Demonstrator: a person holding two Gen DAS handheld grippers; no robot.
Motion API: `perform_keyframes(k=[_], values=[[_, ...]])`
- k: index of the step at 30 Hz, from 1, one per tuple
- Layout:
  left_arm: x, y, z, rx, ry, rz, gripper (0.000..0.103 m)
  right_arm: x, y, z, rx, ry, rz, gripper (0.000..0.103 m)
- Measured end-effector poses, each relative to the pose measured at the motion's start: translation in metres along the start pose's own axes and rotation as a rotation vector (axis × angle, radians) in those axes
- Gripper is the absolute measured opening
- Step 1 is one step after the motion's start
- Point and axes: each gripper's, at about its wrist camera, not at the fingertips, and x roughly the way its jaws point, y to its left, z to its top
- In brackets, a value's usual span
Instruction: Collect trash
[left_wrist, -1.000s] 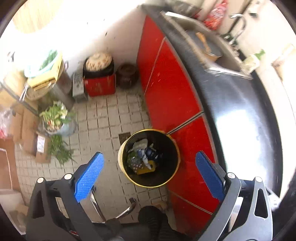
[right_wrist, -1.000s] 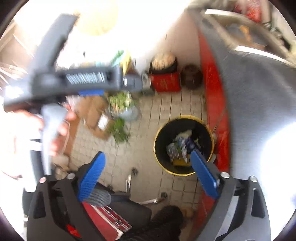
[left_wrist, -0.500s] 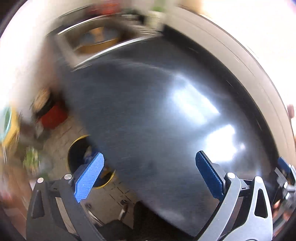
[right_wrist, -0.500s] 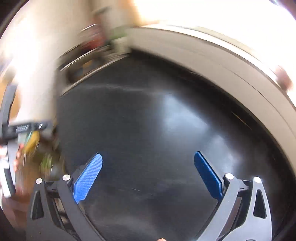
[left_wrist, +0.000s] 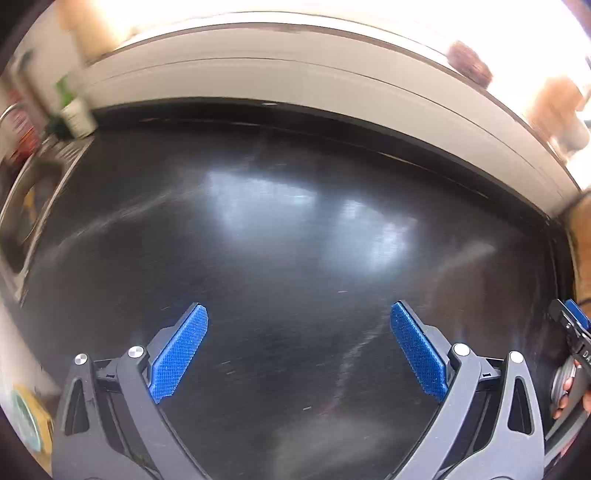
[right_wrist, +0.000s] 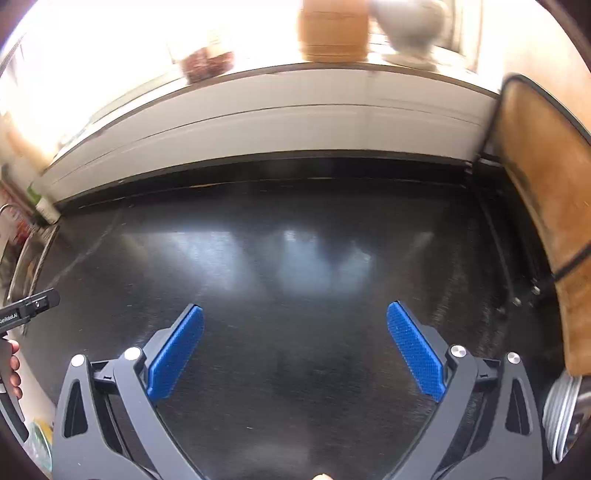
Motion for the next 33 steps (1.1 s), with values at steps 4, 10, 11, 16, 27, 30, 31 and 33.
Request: perform_keyframes(k=[4, 10, 11, 16, 27, 30, 31, 33], values=[[0.011, -0.032, 0.007, 0.079, -0.001, -0.017, 0.096, 0.004, -0.014, -0.002, 0.05, -0.003, -0.055, 0.096], [0.016, -0.068, -0.002, 0.201, -0.033, 0.004, 0.096, 0.005, -0.026, -0.013, 0.098, -0.014, -0.073, 0.096], [0.017, -0.073, -0.003, 0.219, -0.031, 0.006, 0.096, 0.005, -0.025, -0.012, 0.093, -0.02, -0.073, 0.096], [0.025, -0.079, -0.001, 0.225, -0.01, 0.001, 0.096, 0.011, -0.023, -0.016, 0.077, -0.014, -0.088, 0.096], [0.034, -0.085, -0.006, 0.249, 0.036, -0.009, 0.096, 0.013, -0.023, -0.026, 0.065, 0.03, -0.115, 0.096], [0.034, -0.086, -0.008, 0.252, 0.048, -0.019, 0.096, 0.012, -0.025, -0.028, 0.079, 0.03, -0.114, 0.096], [0.035, -0.087, -0.009, 0.256, 0.053, -0.015, 0.096, 0.011, -0.026, -0.029, 0.083, 0.032, -0.113, 0.096], [0.035, -0.088, -0.011, 0.259, 0.064, -0.012, 0.096, 0.009, -0.025, -0.031, 0.09, 0.034, -0.11, 0.096]])
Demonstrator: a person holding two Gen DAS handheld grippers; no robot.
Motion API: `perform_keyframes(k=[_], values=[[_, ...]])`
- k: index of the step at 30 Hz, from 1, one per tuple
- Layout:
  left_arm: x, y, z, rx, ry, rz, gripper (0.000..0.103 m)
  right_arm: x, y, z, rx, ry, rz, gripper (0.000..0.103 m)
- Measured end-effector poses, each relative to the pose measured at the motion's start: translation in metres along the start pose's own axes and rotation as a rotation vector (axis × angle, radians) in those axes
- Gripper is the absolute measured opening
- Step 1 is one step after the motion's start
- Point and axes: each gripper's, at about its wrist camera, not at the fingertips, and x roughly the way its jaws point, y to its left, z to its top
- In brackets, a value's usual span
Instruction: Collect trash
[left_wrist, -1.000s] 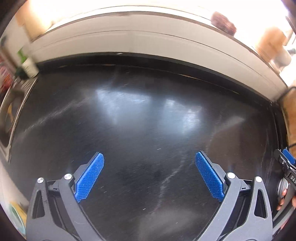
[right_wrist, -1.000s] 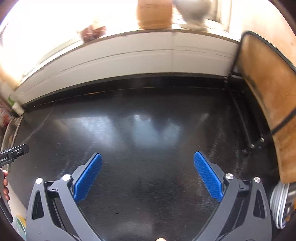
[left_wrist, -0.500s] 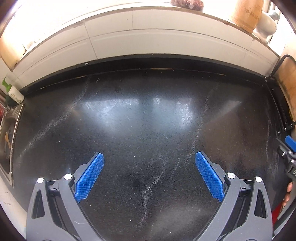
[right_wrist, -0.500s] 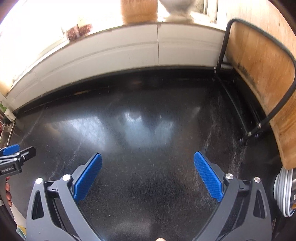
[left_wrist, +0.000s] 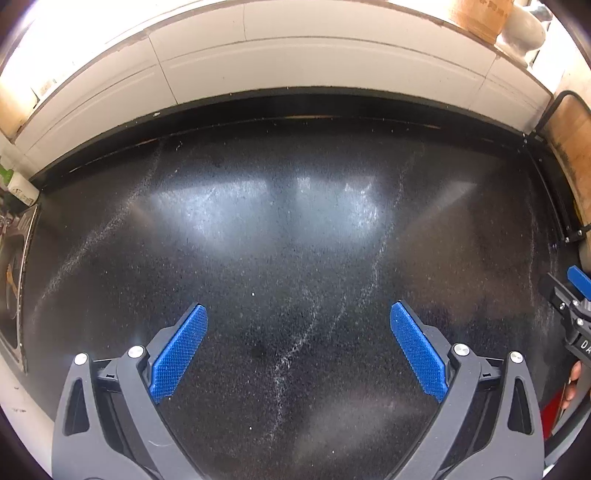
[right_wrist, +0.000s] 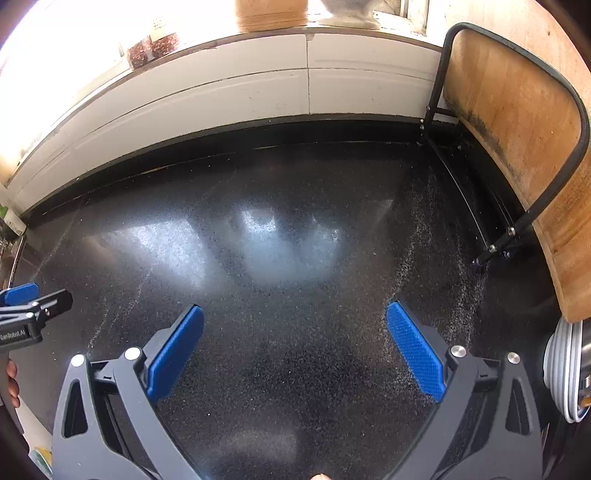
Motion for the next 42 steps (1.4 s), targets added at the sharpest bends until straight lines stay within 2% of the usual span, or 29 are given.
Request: perform_keyframes(k=[16, 23, 27, 32, 35, 39, 42], values=[[-0.005, 0.012, -0.023, -0.037, 0.051, 0.022, 0.096, 0.004, 0.007, -0.012, 0.01, 0.04, 0.039, 0.096], [0.0, 0.018, -0.026, -0.06, 0.069, 0.011, 0.096, 0.004, 0.012, -0.017, -0.002, 0.051, 0.037, 0.096], [0.002, 0.017, -0.027, -0.063, 0.079, -0.027, 0.096, 0.007, 0.012, -0.019, -0.011, 0.061, 0.036, 0.096], [0.007, 0.013, -0.028, -0.046, 0.087, -0.024, 0.096, 0.008, 0.011, -0.019, -0.011, 0.064, 0.029, 0.096], [0.008, 0.009, -0.028, -0.035, 0.08, -0.026, 0.096, 0.009, 0.01, -0.019, -0.016, 0.066, 0.024, 0.096], [0.0, 0.006, -0.028, -0.012, 0.017, -0.063, 0.096, 0.011, 0.009, -0.02, -0.021, 0.073, 0.016, 0.096], [0.002, 0.005, -0.026, -0.009, 0.006, -0.057, 0.096, 0.012, 0.009, -0.021, -0.019, 0.076, 0.009, 0.096]])
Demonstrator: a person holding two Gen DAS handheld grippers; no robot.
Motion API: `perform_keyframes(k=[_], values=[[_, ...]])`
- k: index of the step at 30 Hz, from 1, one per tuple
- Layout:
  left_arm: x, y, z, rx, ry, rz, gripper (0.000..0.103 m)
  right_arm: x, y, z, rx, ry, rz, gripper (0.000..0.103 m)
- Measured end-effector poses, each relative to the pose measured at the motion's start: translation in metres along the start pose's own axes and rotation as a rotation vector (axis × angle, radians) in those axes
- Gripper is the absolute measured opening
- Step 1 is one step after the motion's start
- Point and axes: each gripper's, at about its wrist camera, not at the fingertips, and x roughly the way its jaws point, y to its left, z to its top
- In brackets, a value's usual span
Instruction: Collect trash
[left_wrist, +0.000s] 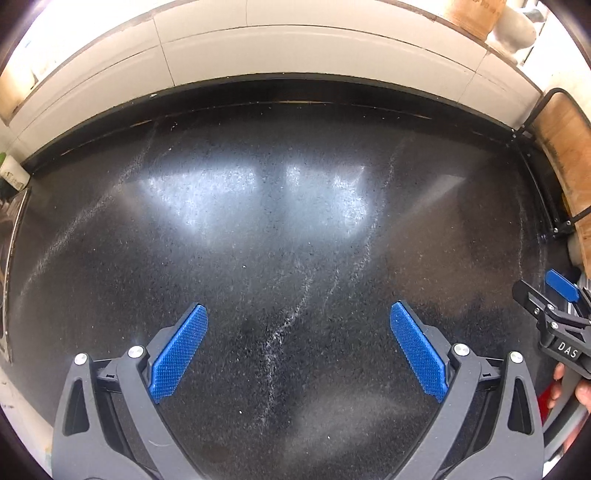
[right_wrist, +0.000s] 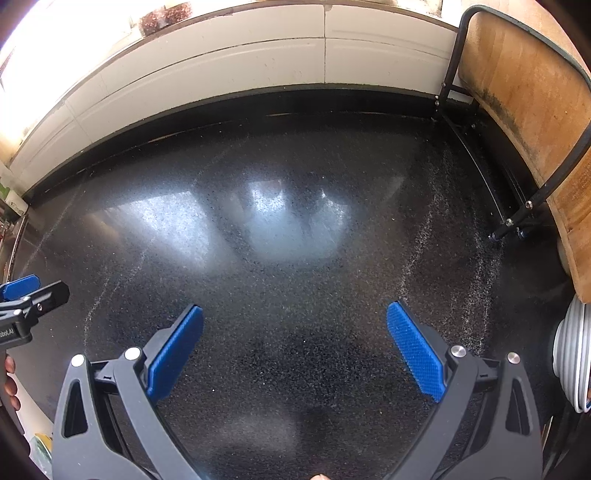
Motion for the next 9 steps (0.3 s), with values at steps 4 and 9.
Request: perform_keyframes(k=[4, 9], values=[[0.009, 0.003, -0.002, 0.008, 0.018, 0.025, 0.096, 0.003, 0.0, -0.003, 0.003, 0.01, -0.009, 0.096], [0.016, 0.011, -0.008, -0.021, 0.045, 0.009, 0.096, 0.008, 0.005, -0.008, -0.006, 0.028, -0.016, 0.096]])
